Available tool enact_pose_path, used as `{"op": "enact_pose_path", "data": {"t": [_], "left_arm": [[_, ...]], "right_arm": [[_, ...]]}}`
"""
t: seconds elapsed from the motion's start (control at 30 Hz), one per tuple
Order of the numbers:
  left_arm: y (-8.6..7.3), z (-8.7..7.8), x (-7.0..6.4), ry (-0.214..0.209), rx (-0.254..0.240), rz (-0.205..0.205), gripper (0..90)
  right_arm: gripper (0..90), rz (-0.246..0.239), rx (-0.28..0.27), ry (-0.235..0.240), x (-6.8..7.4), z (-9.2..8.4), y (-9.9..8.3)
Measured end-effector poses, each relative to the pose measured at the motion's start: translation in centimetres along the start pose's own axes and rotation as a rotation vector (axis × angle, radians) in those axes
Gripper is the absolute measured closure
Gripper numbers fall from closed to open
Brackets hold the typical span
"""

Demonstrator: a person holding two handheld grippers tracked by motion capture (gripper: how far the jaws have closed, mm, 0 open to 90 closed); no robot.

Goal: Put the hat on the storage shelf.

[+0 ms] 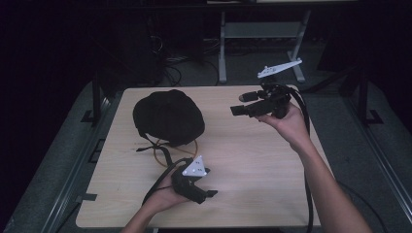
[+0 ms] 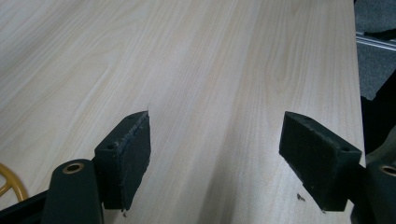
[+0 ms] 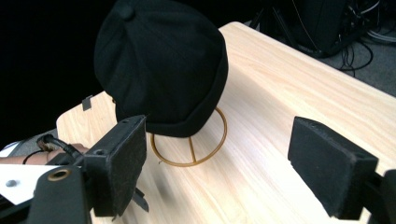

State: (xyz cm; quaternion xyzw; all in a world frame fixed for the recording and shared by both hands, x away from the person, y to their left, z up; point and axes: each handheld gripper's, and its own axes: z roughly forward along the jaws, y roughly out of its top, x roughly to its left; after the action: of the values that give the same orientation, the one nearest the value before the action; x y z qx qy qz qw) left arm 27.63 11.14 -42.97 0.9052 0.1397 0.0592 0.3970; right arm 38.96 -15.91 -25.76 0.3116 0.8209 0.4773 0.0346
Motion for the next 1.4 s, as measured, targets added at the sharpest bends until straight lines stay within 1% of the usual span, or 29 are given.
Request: {"op": "enact_pose_path", "data": {"t": [0.2,0.33,0.4,0.57,0.73,0.93,0.97,1.13,1.2,1.4], "left_arm": [[0.0,0.1,0.0,0.001,0.002,-0.001,24.7],[-0.1,0.2,0.0,0.001,0.006,0.001,24.7],[-0.1,0.2,0.0,0.001,0.007,0.003,24.8],[-0.1,0.2,-0.1,0.001,0.004,-0.006,24.8],[-0.1,0.1,0.0,0.002,0.004,-0.004,24.8],[-0.1,0.2,0.0,0.005,0.009,-0.006,24.7],[-0.1,0.1,0.0,0.01,0.009,0.004,24.7],[-0.1,0.2,0.0,0.006,0.005,-0.007,24.7],[-0.1,0.2,0.0,0.007,0.012,0.001,24.8],[-0.1,0.1,0.1,0.011,0.007,-0.004,24.8]], "right_arm": [[19.0,0.008,-0.006,0.002,-0.2,-0.4,-1.0],[18.8,0.01,-0.005,-0.008,-0.4,-0.7,-1.7],[18.8,0.019,-0.006,-0.006,-0.5,-0.9,-2.0],[18.5,0.021,-0.006,-0.014,-0.7,-1.3,-2.8],[18.4,0.038,-0.025,-0.012,-0.9,-1.8,-3.7],[18.4,0.058,-0.024,-0.011,-1.4,-1.8,-4.7],[18.4,0.061,-0.023,-0.01,-1.4,-1.8,-5.0],[18.4,0.079,-0.016,-0.01,-1.8,-1.7,-5.9],[18.5,0.087,-0.018,-0.008,-1.9,-1.8,-6.3],[18.5,0.091,-0.008,-0.013,-2.1,-1.9,-7.6]]}}
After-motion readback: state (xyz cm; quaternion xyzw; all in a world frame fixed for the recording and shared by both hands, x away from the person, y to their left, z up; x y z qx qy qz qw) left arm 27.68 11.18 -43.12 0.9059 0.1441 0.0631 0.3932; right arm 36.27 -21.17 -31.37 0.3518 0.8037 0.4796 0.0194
